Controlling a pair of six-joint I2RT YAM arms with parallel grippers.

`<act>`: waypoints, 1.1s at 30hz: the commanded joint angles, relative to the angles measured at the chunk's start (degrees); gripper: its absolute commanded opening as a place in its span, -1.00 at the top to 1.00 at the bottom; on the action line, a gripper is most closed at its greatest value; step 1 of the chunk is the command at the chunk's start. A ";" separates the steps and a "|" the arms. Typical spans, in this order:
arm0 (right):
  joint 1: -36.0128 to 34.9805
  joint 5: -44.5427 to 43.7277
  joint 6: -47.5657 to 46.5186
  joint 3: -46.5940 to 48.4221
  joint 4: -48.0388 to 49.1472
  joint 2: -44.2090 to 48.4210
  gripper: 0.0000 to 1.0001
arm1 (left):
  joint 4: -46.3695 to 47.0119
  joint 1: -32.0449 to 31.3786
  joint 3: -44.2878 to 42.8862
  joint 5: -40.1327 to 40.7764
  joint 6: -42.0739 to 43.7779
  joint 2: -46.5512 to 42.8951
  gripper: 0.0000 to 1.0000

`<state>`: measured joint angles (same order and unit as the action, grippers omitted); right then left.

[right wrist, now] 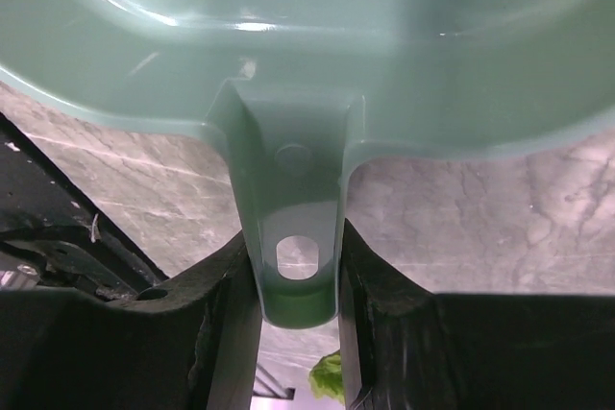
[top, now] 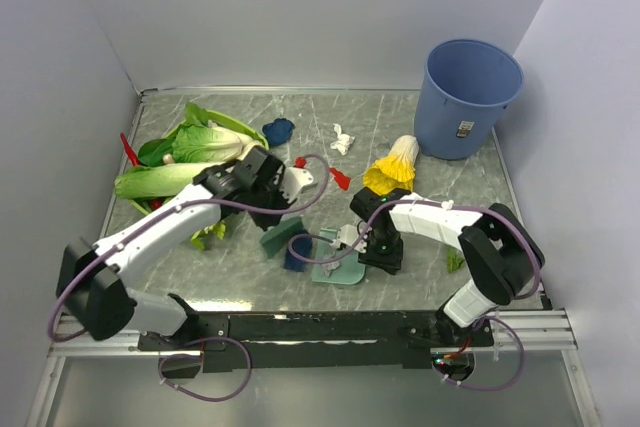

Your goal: Sweep away the paper scraps from the table

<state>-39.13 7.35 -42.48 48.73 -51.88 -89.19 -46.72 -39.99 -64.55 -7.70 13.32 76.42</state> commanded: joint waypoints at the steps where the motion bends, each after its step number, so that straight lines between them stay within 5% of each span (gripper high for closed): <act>1: -0.68 2.92 2.57 5.04 0.37 -4.32 1.00 | 4.17 -1.67 -5.22 -8.72 0.22 4.52 0.99; 10: -0.59 6.62 5.30 4.71 4.85 -4.77 1.00 | 2.69 0.17 -15.25 -20.05 -9.36 8.66 0.99; 14: -0.42 6.01 5.48 3.57 5.56 -3.37 1.00 | 5.05 9.55 -13.94 -28.67 -16.91 6.90 0.99; 22: -0.07 3.98 5.39 0.93 5.29 -0.64 1.00 | 4.97 15.03 -15.33 -22.63 -11.15 4.70 0.98; 25: 0.11 4.42 5.39 -0.12 6.79 0.85 0.41 | 3.66 15.03 -16.57 -17.97 -7.09 4.00 0.99; 33: 6.17 17.49 -1.71 -7.77 14.61 15.26 -0.51 | 0.40 15.03 -13.15 -16.99 -2.77 0.92 0.99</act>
<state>-36.25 16.34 -39.24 44.05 -41.28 -82.43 -45.30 -24.88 -78.15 -24.93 7.70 80.42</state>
